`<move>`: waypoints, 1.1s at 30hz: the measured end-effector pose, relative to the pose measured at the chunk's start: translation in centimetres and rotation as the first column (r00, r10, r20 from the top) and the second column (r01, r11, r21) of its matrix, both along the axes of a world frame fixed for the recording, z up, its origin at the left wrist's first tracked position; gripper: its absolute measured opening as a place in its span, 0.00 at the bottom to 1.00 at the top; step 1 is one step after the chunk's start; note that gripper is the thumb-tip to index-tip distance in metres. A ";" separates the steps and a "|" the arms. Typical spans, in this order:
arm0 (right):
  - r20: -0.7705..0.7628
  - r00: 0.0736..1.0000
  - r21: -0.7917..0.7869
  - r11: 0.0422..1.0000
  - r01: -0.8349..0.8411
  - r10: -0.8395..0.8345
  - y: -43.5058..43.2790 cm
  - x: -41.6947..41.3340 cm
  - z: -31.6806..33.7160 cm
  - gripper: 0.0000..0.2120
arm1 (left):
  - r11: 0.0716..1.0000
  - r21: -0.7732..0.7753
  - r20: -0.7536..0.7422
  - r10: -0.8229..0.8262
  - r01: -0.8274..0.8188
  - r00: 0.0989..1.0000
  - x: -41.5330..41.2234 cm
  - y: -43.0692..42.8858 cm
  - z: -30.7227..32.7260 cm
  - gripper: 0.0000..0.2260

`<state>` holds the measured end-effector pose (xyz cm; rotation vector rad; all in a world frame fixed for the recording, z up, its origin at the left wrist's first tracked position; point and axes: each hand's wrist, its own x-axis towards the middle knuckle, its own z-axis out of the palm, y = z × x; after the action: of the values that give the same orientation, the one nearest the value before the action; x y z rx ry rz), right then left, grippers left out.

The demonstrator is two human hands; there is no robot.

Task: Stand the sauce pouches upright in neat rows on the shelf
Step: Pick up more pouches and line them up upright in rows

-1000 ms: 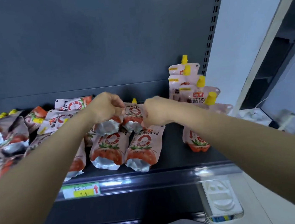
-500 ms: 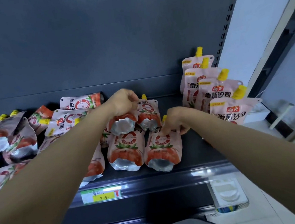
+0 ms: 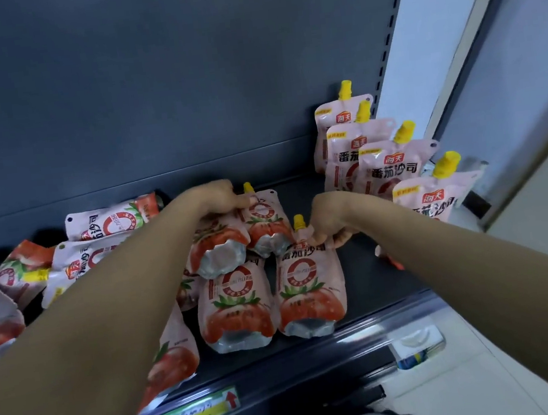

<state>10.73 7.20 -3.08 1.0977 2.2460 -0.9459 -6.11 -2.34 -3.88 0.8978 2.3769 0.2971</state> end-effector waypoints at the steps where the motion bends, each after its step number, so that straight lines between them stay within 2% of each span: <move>1: 0.004 1.000 0.016 1.000 -0.008 0.007 0.0 0.0 -0.1 0.07 | 1.000 -0.005 0.031 0.017 -0.017 0.999 -0.3 0.1 -0.1 0.30; 7: 0.094 0.995 0.083 0.995 -0.049 0.041 -0.3 -0.4 0.1 0.07 | 0.992 0.080 0.117 0.088 -0.098 0.989 -1.9 1.0 -1.2 0.25; 11: 0.169 0.971 0.250 0.946 -0.208 0.169 -0.5 -0.4 0.9 0.17 | 0.963 0.171 0.231 0.165 -0.207 0.959 -2.1 0.8 -0.8 0.21; 14: 0.157 0.954 0.374 0.878 -0.298 0.257 -0.8 -0.5 2.2 0.19 | 0.919 0.304 0.260 0.175 -0.252 0.950 -2.3 0.9 -0.4 0.19; 18: -0.007 0.971 0.536 0.820 -0.199 0.240 -0.5 -0.4 4.1 0.17 | 0.813 0.517 0.302 0.120 -0.268 0.946 -2.2 1.2 1.5 0.08; 21: -0.097 0.974 0.620 0.777 -0.103 0.206 0.3 -0.4 5.4 0.15 | 0.739 0.621 0.285 0.097 -0.261 0.954 -2.2 1.5 3.2 0.09; 24: -0.238 0.950 0.642 0.767 -0.002 0.202 0.6 -0.7 6.8 0.05 | 0.676 0.691 0.256 0.104 -0.257 0.961 -1.9 2.0 4.3 0.10; 26: -0.305 0.930 0.672 0.738 0.057 0.207 0.6 -0.9 7.0 0.04 | 0.657 0.717 0.212 0.113 -0.233 0.971 -1.9 2.4 4.3 0.11; 28: -0.394 0.898 0.653 0.747 0.125 0.195 0.8 -1.0 6.7 0.05 | 0.641 0.734 0.188 0.123 -0.223 0.974 -1.9 2.8 3.9 0.12; 33: -0.625 0.773 0.471 0.843 0.258 0.112 1.5 -1.2 5.1 0.03 | 0.568 0.778 0.244 0.122 -0.269 0.962 -1.5 3.7 3.4 0.12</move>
<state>9.55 8.73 2.03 1.2255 3.2006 -0.8131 -7.64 1.40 -0.47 0.9087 2.1353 1.5960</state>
